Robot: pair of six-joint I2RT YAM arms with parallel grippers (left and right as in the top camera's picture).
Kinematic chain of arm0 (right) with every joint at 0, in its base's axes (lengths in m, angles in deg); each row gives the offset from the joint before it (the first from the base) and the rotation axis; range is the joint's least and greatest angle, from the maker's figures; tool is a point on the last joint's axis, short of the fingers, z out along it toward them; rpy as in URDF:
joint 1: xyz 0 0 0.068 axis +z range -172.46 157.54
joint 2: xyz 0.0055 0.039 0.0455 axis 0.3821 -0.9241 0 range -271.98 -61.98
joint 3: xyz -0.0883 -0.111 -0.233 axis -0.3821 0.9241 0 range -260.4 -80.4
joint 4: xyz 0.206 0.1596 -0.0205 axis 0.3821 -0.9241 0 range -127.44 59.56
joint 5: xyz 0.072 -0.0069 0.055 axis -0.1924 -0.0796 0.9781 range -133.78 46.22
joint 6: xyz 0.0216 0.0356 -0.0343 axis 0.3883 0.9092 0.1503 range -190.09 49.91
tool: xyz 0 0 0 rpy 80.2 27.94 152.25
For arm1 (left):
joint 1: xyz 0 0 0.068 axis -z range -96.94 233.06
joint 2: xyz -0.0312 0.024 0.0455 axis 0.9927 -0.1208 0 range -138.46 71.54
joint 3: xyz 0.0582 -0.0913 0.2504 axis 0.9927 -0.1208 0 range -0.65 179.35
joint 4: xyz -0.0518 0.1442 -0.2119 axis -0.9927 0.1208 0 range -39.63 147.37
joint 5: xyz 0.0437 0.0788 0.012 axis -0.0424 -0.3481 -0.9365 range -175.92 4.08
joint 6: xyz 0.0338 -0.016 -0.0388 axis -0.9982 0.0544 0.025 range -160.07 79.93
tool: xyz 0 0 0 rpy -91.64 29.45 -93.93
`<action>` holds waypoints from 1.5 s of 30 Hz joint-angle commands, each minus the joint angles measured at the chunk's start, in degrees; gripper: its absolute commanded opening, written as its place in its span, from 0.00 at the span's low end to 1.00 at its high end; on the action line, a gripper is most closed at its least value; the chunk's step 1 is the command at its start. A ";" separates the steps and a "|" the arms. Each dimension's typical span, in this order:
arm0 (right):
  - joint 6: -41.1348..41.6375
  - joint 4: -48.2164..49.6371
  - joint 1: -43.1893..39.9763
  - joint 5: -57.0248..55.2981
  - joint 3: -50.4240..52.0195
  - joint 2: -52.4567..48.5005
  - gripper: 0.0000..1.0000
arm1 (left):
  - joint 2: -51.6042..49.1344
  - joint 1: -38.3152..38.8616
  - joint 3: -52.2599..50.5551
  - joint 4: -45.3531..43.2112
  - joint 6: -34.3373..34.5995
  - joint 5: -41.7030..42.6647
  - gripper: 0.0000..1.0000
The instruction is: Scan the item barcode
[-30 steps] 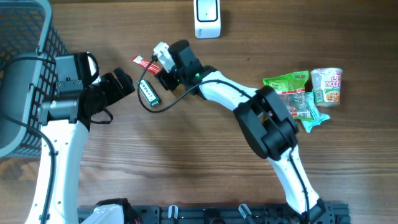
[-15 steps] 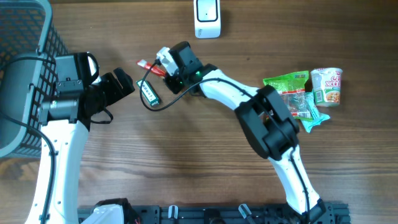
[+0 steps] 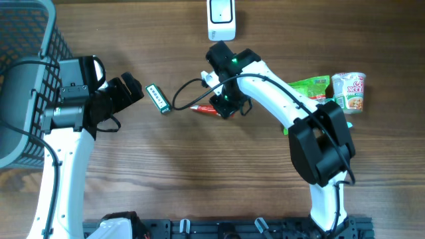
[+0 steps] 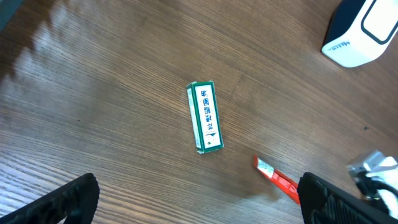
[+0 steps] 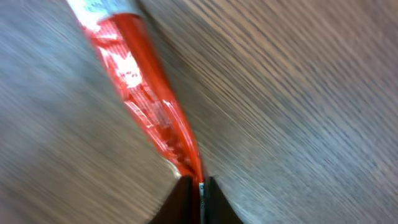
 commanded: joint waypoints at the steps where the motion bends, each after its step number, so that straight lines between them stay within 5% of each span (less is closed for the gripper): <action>1: 1.62 1.44 -0.46 -6.43 2.60 0.07 0.71 | -0.22 0.20 -0.04 -0.11 -0.50 0.48 1.00; 3: 1.68 1.51 -0.46 -9.75 1.88 0.33 0.83 | -0.22 0.20 -0.04 -0.11 -0.50 0.48 1.00; 9: 3.17 1.31 -0.28 0.24 -1.75 4.48 0.92 | -0.22 0.20 -0.04 -0.11 -0.50 0.48 1.00; 10: 4.83 2.23 -0.28 2.73 -1.75 5.62 1.00 | -0.22 0.20 -0.04 -0.11 -0.50 0.48 1.00; 14: 14.58 5.75 -0.33 11.69 -1.75 7.17 1.00 | -0.22 0.20 -0.04 -0.11 -0.50 0.48 1.00; 15: 16.26 6.64 -0.31 12.33 -1.57 6.93 0.95 | -0.22 0.20 -0.04 -0.11 -0.50 0.48 1.00; 16: 18.29 7.67 -0.26 12.15 -1.29 6.67 0.73 | -0.22 0.20 -0.04 -0.11 -0.50 0.48 1.00; 18: 22.86 10.60 -0.11 10.97 0.15 6.51 0.04 | -0.22 0.20 -0.04 -0.11 -0.50 0.48 1.00; 31: 43.98 41.11 5.40 3.32 20.17 6.51 0.04 | -0.22 0.20 -0.04 -0.11 -0.50 0.48 1.00; 38: 43.85 52.92 7.72 -10.86 25.11 6.49 0.04 | -0.22 0.20 -0.04 -0.11 -0.50 0.48 1.00; 45: 44.72 55.34 7.74 -11.10 25.14 6.51 0.04 | -0.22 0.20 -0.04 -0.11 -0.50 0.48 1.00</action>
